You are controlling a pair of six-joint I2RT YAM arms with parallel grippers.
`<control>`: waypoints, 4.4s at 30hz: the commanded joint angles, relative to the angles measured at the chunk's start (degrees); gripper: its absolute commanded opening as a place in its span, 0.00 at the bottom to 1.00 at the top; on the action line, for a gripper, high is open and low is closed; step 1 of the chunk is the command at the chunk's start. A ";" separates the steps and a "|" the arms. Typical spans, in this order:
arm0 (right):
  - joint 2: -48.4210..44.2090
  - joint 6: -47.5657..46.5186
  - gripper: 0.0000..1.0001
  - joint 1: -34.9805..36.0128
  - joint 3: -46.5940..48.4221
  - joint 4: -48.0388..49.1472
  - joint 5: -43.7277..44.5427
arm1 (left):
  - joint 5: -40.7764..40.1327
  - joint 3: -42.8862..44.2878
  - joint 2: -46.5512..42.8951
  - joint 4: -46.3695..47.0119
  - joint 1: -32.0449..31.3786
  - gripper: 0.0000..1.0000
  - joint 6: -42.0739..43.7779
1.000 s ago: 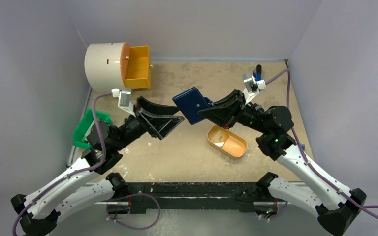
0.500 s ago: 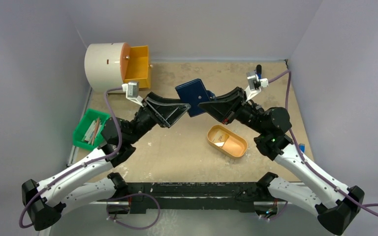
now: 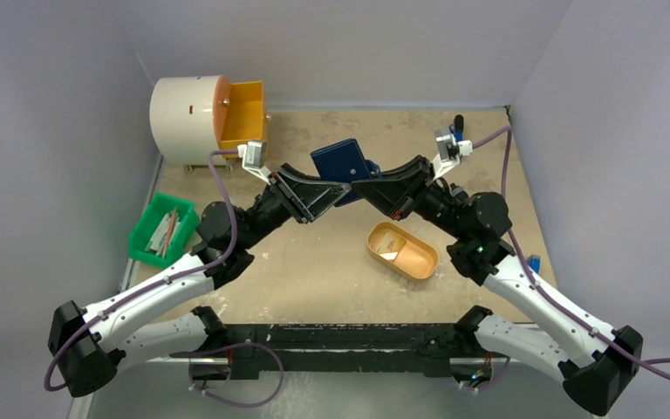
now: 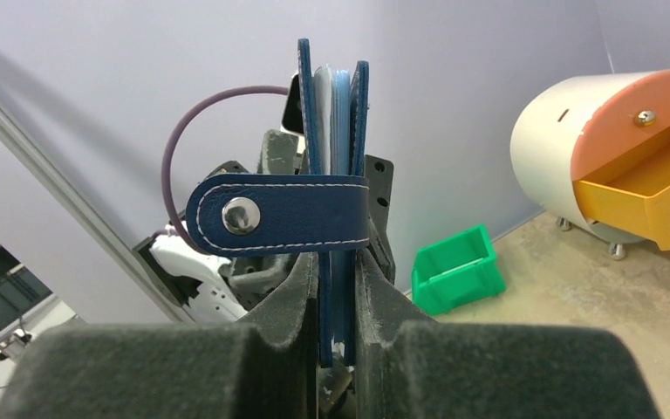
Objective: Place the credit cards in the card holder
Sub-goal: Close the card holder at the center of the board.
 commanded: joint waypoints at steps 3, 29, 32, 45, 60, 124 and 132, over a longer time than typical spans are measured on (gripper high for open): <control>-0.46 1.30 0.00 0.30 0.18 5.54 1.84 | 2.30 1.10 0.17 4.26 0.14 0.27 -0.94; -6.07 -3.98 0.68 -0.17 7.06 -17.05 -11.02 | 8.67 4.30 -8.24 -14.45 0.11 0.00 14.63; -9.42 -13.48 0.69 -0.13 12.22 -32.95 -5.64 | 6.18 4.87 -11.43 -20.51 0.12 0.00 17.76; -6.48 -19.27 0.62 -0.15 20.94 -47.89 9.31 | 2.08 6.22 -16.70 -33.73 0.10 0.00 21.61; -2.93 -18.34 0.43 -0.10 20.19 -46.55 6.07 | -0.50 6.19 -13.84 -35.19 0.14 0.00 19.91; -0.87 -17.30 0.13 -0.11 20.06 -49.60 0.44 | -0.25 5.60 -14.64 -35.29 0.12 0.00 20.93; -1.16 -17.21 0.35 -0.15 19.99 -51.00 3.47 | -0.07 5.68 -14.75 -35.24 0.10 0.00 20.89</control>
